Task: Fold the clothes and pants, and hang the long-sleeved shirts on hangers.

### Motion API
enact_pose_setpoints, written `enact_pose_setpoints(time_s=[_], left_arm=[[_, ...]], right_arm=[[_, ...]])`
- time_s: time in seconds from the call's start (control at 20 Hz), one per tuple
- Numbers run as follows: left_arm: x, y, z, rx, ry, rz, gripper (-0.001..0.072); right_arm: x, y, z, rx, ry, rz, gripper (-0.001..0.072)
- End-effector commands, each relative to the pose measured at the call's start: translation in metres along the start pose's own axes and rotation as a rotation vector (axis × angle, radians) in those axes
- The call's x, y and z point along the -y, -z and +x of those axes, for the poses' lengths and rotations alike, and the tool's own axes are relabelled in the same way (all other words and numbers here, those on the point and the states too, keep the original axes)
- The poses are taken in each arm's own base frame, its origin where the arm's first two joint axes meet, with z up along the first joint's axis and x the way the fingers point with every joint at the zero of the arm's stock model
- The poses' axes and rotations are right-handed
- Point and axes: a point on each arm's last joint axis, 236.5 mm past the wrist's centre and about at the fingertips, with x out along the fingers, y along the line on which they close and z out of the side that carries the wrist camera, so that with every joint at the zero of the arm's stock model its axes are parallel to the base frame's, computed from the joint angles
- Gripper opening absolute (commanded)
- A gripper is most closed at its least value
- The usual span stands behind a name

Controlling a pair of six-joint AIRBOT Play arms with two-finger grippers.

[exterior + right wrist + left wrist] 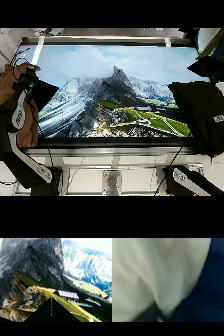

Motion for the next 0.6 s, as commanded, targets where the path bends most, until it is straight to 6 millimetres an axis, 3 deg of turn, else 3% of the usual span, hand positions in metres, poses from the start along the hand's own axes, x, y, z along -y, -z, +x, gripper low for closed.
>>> enact_pose_setpoints(time_s=[0.0, 0.1, 0.15, 0.25, 0.35, 0.45, 0.5, 0.55], left_arm=[[-0.022, -0.007, -0.009, -0.008, -0.054, -0.015, 0.0006], [-0.042, -0.034, -0.049, 0.050, -0.081, -0.066, 0.0006], [-0.055, -0.051, -0.081, 0.108, -0.091, -0.099, 0.0005], [-0.075, -0.083, -0.162, 0.268, -0.085, -0.161, 0.0005], [-0.074, -0.099, -0.251, 0.433, -0.013, -0.204, 0.0005], [-0.039, -0.101, -0.336, 0.565, 0.192, -0.222, 0.0005], [-0.007, -0.097, -0.376, 0.611, 0.342, -0.200, 0.0005], [0.039, -0.090, -0.424, 0.657, 0.543, -0.146, 0.0005]], right_arm=[[0.004, -0.004, 0.000, 0.018, 0.017, -0.002, 0.0029], [0.010, -0.005, 0.000, 0.019, 0.044, -0.005, 0.0029], [0.015, -0.003, -0.001, 0.013, 0.065, -0.009, 0.0029], [0.029, 0.002, -0.003, -0.010, 0.124, -0.019, 0.0029], [0.054, 0.008, -0.008, -0.040, 0.232, -0.046, 0.0029], [0.084, 0.015, -0.017, -0.083, 0.361, -0.100, 0.0029], [0.098, 0.018, -0.023, -0.103, 0.423, -0.120, 0.0029], [0.110, 0.020, -0.029, -0.121, 0.477, -0.134, 0.0029]])
